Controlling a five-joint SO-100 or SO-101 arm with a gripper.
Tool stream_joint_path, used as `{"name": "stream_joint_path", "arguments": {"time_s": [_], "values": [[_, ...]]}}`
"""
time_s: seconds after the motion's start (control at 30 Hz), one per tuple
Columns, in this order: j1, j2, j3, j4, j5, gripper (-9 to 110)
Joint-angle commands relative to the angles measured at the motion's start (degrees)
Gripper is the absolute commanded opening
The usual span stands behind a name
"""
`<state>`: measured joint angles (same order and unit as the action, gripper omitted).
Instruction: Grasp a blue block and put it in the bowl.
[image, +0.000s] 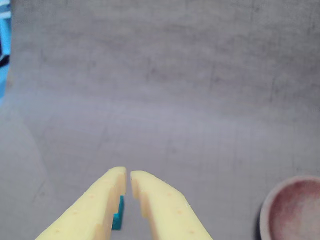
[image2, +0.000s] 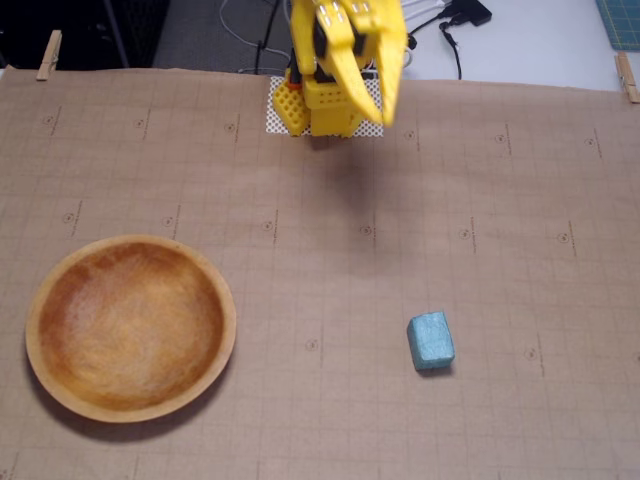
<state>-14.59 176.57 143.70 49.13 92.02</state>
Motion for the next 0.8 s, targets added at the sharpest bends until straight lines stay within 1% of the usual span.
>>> {"name": "stream_joint_path", "arguments": {"time_s": [0.0,0.23,0.37,0.43,0.53,0.57,0.7,0.77], "values": [[-3.0,-7.1,-2.1,-6.8,0.4,-1],[-8.4,-18.6,-1.7,-17.2,1.4,-1],[-8.4,-25.0,-2.5,-19.2,3.9,0],[-8.7,-27.9,-2.5,-19.7,4.1,2],[-8.9,-30.1,-2.6,-20.7,4.3,10],[-8.9,-30.5,-2.7,-21.9,4.6,15],[-9.0,-31.7,-2.6,-25.0,4.8,27],[-9.0,-32.6,-2.5,-25.9,4.8,32]]}}
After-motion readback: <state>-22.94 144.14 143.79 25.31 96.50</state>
